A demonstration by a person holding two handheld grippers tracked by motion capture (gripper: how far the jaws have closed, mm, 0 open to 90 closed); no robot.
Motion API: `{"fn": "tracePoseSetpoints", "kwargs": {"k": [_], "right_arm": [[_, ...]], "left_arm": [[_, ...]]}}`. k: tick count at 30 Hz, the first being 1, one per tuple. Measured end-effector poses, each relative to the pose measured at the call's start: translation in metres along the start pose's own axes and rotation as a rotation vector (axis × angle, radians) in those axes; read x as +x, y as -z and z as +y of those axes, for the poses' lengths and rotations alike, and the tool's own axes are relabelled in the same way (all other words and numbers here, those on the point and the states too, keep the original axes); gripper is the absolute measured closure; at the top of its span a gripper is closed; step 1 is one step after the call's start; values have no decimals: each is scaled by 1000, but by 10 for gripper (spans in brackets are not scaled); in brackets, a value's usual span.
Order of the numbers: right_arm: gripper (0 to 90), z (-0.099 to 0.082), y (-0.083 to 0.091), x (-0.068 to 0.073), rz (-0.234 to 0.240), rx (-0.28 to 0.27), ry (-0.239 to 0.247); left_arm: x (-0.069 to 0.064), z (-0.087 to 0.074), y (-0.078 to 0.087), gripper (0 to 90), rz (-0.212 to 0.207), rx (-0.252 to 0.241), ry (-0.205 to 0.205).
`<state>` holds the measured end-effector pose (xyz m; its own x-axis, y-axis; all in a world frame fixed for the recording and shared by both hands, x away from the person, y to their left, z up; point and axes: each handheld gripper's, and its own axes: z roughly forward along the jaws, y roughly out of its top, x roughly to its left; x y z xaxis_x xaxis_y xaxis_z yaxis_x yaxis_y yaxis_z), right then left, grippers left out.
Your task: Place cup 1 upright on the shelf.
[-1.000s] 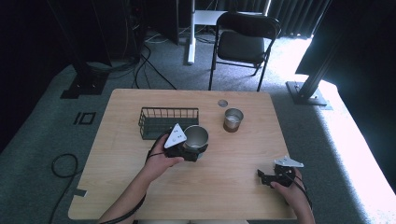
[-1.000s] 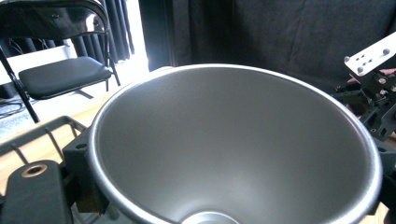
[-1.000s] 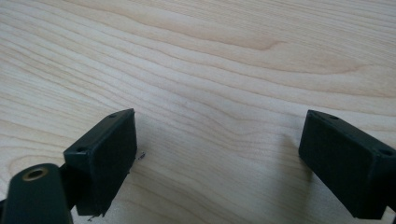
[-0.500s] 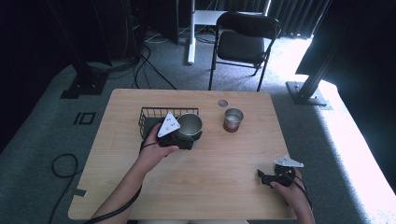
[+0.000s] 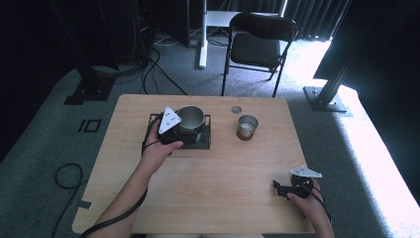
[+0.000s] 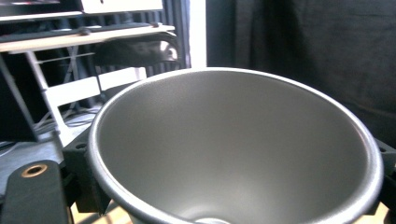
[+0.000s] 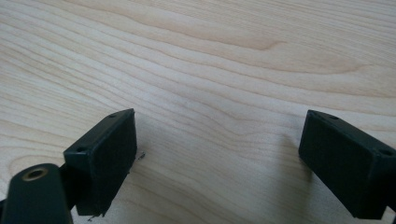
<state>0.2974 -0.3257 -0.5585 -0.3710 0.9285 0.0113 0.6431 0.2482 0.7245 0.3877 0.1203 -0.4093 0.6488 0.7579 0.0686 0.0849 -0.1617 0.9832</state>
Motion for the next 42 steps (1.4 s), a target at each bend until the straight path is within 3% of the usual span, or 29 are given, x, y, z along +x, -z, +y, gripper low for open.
{"fn": "tracePoseSetpoints", "kwargs": {"k": [9,11,17,24,35,42], "right_arm": [[110,0,0,0,0,0,0],[110,0,0,0,0,0,0],[110,0,0,0,0,0,0],[110,0,0,0,0,0,0],[109,0,0,0,0,0,0],[110,0,0,0,0,0,0]], "left_arm": [[19,3,0,131,106,-14,56],[23,2,0,131,130,-4,38],[34,-1,-1,131,204,8,53],[51,-8,-3,131,290,-15,108],[69,-32,-9,131,438,25,189],[77,-44,-11,131,470,36,207]]}}
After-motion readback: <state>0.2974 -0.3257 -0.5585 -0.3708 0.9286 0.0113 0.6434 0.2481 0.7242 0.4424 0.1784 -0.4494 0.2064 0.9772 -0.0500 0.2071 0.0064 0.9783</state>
